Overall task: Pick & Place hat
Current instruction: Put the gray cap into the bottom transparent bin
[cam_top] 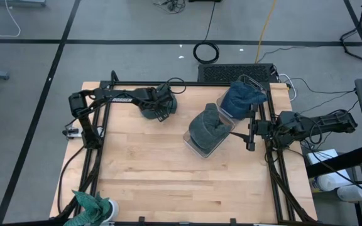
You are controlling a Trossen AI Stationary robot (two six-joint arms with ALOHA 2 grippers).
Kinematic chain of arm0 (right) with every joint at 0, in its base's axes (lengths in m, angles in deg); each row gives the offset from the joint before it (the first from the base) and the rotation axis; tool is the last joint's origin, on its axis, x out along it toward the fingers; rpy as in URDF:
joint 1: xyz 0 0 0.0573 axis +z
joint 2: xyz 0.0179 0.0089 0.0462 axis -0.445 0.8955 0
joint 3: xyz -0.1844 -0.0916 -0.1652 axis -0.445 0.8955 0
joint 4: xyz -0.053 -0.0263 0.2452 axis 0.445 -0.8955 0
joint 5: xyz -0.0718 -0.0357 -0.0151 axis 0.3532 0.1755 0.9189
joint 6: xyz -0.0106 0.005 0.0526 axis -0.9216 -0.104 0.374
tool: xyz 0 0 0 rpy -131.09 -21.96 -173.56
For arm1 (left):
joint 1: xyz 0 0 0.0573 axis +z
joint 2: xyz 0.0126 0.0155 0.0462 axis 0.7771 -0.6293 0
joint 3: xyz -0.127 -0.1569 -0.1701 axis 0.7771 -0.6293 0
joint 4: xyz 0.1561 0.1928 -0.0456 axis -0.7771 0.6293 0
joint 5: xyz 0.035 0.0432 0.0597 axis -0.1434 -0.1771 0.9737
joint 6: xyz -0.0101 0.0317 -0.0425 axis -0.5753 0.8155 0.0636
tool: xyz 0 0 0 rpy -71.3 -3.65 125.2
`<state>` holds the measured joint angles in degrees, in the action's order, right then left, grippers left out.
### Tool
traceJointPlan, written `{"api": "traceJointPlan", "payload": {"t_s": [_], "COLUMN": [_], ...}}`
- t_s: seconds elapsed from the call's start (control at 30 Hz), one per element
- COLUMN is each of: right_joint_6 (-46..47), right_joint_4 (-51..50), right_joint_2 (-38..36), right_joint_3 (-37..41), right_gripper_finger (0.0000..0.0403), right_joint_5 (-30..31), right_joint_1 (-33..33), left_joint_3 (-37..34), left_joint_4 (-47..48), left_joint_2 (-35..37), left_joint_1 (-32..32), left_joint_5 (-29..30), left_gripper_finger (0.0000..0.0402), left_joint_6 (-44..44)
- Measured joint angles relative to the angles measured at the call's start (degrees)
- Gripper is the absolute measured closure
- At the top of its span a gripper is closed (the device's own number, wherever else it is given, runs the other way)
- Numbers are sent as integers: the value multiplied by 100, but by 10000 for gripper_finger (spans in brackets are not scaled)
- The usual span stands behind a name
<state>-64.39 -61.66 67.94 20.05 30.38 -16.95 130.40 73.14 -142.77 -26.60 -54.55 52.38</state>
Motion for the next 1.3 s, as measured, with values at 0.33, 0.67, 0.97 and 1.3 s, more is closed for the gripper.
{"api": "traceJointPlan", "payload": {"t_s": [0.33,0.67,0.97,1.3], "right_joint_6": [0,0,0,0], "right_joint_4": [-1,-1,-1,-3], "right_joint_2": [0,0,0,0], "right_joint_3": [0,0,0,0], "right_gripper_finger": [149,149,149,149], "right_joint_5": [0,0,1,2], "right_joint_1": [0,0,0,2], "left_joint_3": [0,-2,-2,-4], "left_joint_4": [-7,-7,-4,-4], "left_joint_2": [0,0,0,0], "left_joint_1": [2,2,1,1], "left_joint_5": [4,4,-20,-24], "left_gripper_finger": [286,322,394,393], "left_joint_6": [-7,-24,-201,-176]}}
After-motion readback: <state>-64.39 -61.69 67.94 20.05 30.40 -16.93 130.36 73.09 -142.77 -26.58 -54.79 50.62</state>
